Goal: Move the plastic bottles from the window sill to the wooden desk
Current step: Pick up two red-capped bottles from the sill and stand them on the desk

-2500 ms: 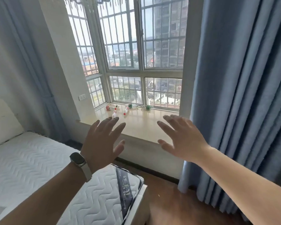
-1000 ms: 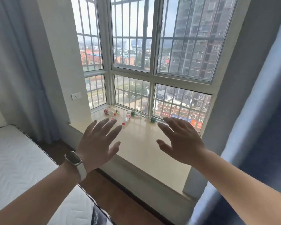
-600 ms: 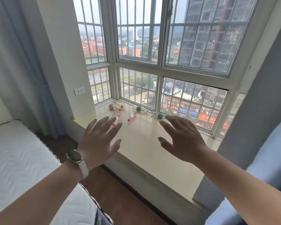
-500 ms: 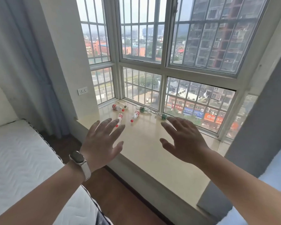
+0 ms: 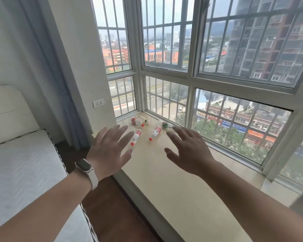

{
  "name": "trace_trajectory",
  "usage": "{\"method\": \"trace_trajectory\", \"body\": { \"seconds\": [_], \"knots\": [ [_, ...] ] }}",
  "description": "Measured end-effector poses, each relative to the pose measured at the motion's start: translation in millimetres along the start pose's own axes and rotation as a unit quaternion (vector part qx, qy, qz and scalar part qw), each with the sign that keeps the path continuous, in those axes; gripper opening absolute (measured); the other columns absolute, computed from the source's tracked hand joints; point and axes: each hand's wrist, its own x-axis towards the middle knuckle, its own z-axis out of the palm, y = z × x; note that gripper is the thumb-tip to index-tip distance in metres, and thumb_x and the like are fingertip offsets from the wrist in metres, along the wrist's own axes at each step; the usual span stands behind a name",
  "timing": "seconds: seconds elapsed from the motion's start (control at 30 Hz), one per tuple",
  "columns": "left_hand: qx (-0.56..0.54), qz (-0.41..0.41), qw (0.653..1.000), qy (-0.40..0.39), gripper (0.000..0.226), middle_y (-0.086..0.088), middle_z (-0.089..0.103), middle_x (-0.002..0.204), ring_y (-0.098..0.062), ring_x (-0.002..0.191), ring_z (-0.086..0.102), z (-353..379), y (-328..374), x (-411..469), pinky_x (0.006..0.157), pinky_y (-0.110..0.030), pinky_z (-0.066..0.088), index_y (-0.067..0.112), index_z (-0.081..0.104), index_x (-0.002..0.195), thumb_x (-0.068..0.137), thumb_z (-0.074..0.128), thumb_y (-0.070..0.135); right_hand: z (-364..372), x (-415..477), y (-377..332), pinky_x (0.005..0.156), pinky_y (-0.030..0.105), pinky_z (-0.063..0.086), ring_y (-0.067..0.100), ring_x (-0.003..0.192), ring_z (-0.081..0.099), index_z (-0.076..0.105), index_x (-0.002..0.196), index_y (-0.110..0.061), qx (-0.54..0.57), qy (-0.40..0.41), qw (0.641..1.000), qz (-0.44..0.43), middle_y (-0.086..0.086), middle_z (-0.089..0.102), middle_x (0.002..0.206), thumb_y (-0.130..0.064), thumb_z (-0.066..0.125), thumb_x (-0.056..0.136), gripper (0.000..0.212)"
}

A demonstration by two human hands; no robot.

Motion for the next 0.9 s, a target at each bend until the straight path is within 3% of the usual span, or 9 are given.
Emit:
{"method": "trace_trajectory", "body": {
  "seconds": [0.33, 0.53, 0.9],
  "knots": [
    [0.036, -0.045, 0.997, -0.046, 0.056, -0.010, 0.056, 0.139, -0.035, 0.130, 0.051, 18.5, -16.1, 23.9, 0.109, -0.059, 0.033, 0.018, 0.058, 0.135, 0.089, 0.042, 0.048, 28.4, 49.2, 17.7, 0.098, 0.044, 0.042, 0.032, 0.121, 0.052, 0.057, 0.130, -0.018, 0.051, 0.024, 0.998, -0.013, 0.008, 0.057, 0.133, -0.053, 0.046, 0.088, 0.056],
    [0.048, -0.039, 0.997, -0.049, 0.056, -0.012, 0.057, 0.139, -0.036, 0.128, 0.052, 39.3, -43.5, 37.3, 0.109, -0.057, 0.032, 0.017, 0.059, 0.133, 0.089, 0.044, 0.047, 53.0, 80.9, 9.9, 0.098, 0.043, 0.041, 0.031, 0.122, 0.051, 0.056, 0.130, -0.018, 0.068, 0.022, 0.997, -0.032, 0.007, 0.057, 0.134, -0.047, 0.058, 0.088, 0.051],
    [0.021, -0.086, 0.995, -0.037, 0.052, -0.012, 0.059, 0.134, -0.036, 0.126, 0.053, 111.8, -164.6, 61.9, 0.108, -0.056, 0.035, 0.017, 0.060, 0.129, 0.087, 0.047, 0.044, 127.1, 198.4, -31.2, 0.102, 0.045, 0.040, 0.030, 0.126, 0.048, 0.056, 0.132, -0.019, 0.039, -0.037, 0.995, -0.085, 0.007, 0.054, 0.139, -0.054, 0.041, 0.090, 0.056]
  ]
}}
